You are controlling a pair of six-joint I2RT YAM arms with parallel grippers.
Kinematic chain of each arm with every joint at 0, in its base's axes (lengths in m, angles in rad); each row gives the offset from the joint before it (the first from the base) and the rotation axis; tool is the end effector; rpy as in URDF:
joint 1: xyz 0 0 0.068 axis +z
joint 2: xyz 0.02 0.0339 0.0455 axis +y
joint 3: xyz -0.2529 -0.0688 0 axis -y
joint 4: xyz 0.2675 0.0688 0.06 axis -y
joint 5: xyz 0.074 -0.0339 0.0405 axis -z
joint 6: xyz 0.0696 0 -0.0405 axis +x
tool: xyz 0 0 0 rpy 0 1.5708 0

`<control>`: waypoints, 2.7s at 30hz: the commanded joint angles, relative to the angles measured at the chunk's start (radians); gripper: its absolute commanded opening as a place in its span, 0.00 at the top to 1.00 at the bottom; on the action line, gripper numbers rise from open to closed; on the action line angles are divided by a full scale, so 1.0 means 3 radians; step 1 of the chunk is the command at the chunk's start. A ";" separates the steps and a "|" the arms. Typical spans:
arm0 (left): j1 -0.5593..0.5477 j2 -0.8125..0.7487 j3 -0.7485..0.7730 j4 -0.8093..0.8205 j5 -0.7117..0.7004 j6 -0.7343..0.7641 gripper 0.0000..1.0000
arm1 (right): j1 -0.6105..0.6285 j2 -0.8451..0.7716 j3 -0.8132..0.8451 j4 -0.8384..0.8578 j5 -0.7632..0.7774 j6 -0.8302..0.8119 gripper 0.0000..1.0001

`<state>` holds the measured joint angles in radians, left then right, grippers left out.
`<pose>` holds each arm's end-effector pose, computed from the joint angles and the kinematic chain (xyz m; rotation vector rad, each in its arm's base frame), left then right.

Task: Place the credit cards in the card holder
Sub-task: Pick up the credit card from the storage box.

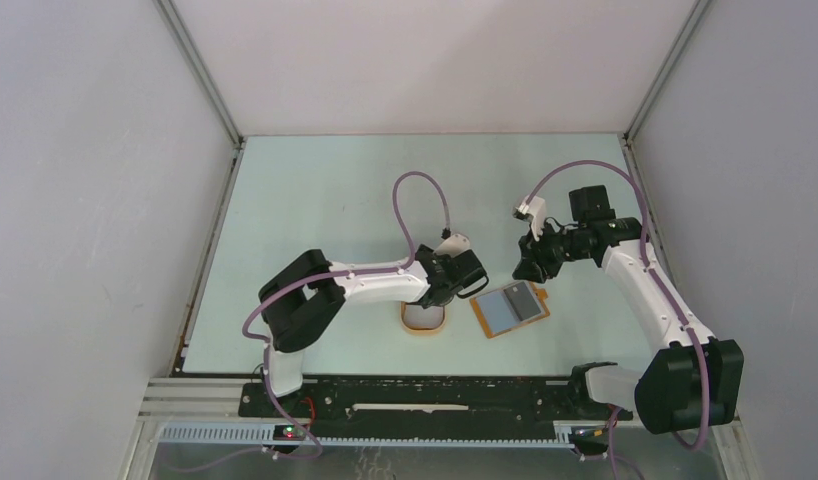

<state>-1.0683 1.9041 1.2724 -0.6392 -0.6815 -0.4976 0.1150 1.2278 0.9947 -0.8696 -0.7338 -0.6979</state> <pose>0.2272 -0.3223 0.1206 0.5600 2.3723 0.3524 0.2587 0.0768 0.2361 -1.1514 2.1185 0.7193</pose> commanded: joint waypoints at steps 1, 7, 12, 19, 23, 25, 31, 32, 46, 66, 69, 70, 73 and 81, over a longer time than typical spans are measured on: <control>-0.0003 -0.0047 0.0197 -0.0110 -0.0270 -0.0048 0.41 | -0.0030 0.0006 -0.0002 -0.0004 -0.0063 -0.0041 0.58; -0.0007 -0.0078 0.0199 -0.0167 -0.0360 -0.0080 0.47 | -0.0041 0.0012 -0.0006 -0.0008 -0.0072 -0.0046 0.58; -0.0004 -0.0103 0.0188 -0.0220 -0.0445 -0.0118 0.48 | -0.0043 0.0023 -0.0002 -0.0012 -0.0075 -0.0051 0.58; -0.0003 -0.0118 0.0165 -0.0281 -0.0517 -0.0167 0.54 | -0.0046 0.0031 -0.0002 -0.0017 -0.0076 -0.0051 0.58; -0.0003 -0.0135 0.0150 -0.0306 -0.0538 -0.0193 0.55 | -0.0046 0.0044 -0.0002 -0.0023 -0.0072 -0.0054 0.58; -0.0003 -0.0146 0.0140 -0.0313 -0.0545 -0.0205 0.55 | -0.0046 0.0044 -0.0005 -0.0021 -0.0075 -0.0054 0.58; -0.0003 -0.0144 0.0113 -0.0325 -0.0557 -0.0240 0.58 | -0.0051 0.0047 -0.0002 -0.0025 -0.0075 -0.0058 0.58; -0.0003 -0.0134 0.0115 -0.0332 -0.0564 -0.0250 0.60 | -0.0050 0.0049 -0.0005 -0.0026 -0.0075 -0.0057 0.58; -0.0003 -0.0131 0.0098 -0.0349 -0.0563 -0.0273 0.96 | -0.0052 0.0055 -0.0003 -0.0036 -0.0085 -0.0062 0.58; -0.0161 -0.1011 -0.0305 -0.0006 -0.0396 -0.0315 1.00 | -0.0106 0.0040 -0.0003 -0.0062 -0.0139 -0.0082 0.58; -0.0216 -0.1341 -0.0518 0.0269 -0.0253 -0.0266 1.00 | -0.0125 0.0039 -0.0003 -0.0066 -0.0139 -0.0084 0.58; -0.0217 -0.1477 -0.0613 0.0417 -0.0115 -0.0229 1.00 | -0.0131 0.0039 -0.0002 -0.0064 -0.0130 -0.0083 0.58; -0.0218 -0.1917 -0.1031 0.1109 0.0361 -0.0122 1.00 | -0.0159 0.0034 -0.0005 -0.0055 -0.0095 -0.0065 0.58; -0.0143 -0.2400 -0.1771 0.2651 0.1590 -0.0120 1.00 | -0.0294 0.0051 -0.0002 -0.0014 -0.0043 0.0019 0.58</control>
<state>-1.1248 1.1805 0.7998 -0.1268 -0.4088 -0.5308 0.0463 1.2472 0.9947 -0.8814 -0.7422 -0.7044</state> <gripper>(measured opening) 0.006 0.421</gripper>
